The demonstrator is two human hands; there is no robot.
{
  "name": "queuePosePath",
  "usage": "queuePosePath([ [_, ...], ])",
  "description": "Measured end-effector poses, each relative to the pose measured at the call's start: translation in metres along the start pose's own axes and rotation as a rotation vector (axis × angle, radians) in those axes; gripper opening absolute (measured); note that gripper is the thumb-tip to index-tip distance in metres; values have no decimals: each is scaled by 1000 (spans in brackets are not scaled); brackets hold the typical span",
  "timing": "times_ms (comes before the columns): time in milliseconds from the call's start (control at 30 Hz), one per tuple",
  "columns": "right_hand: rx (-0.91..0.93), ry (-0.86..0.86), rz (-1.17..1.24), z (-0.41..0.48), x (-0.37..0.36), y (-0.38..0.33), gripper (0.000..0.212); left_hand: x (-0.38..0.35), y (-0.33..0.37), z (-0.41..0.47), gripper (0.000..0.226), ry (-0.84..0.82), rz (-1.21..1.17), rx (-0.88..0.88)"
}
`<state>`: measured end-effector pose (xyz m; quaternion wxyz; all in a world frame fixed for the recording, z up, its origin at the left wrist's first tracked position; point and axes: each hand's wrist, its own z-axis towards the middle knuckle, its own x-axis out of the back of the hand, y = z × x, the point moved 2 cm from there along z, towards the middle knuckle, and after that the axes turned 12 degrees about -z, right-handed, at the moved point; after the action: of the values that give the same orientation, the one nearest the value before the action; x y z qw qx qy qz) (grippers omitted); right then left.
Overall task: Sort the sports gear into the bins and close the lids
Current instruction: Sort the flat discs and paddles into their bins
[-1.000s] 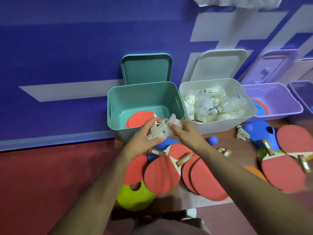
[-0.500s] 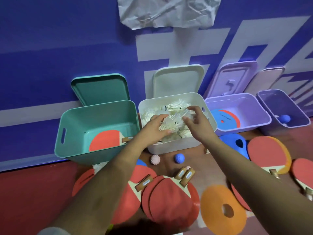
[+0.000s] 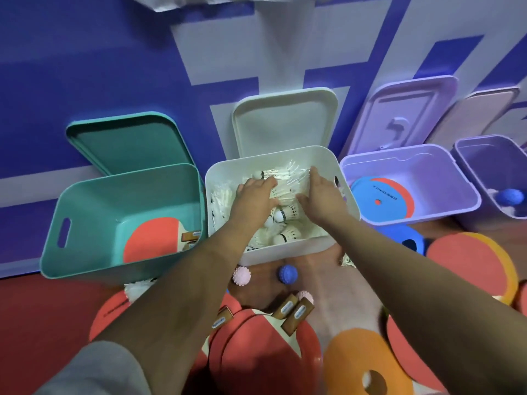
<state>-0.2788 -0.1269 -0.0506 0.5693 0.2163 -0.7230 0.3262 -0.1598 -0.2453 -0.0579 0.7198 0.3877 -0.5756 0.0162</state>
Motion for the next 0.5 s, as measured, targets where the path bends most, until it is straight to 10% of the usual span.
queuePosePath([
  [500, 114, 128, 321, -124, 39, -86, 51, 131, -60, -138, 22, 239, -469, 51],
])
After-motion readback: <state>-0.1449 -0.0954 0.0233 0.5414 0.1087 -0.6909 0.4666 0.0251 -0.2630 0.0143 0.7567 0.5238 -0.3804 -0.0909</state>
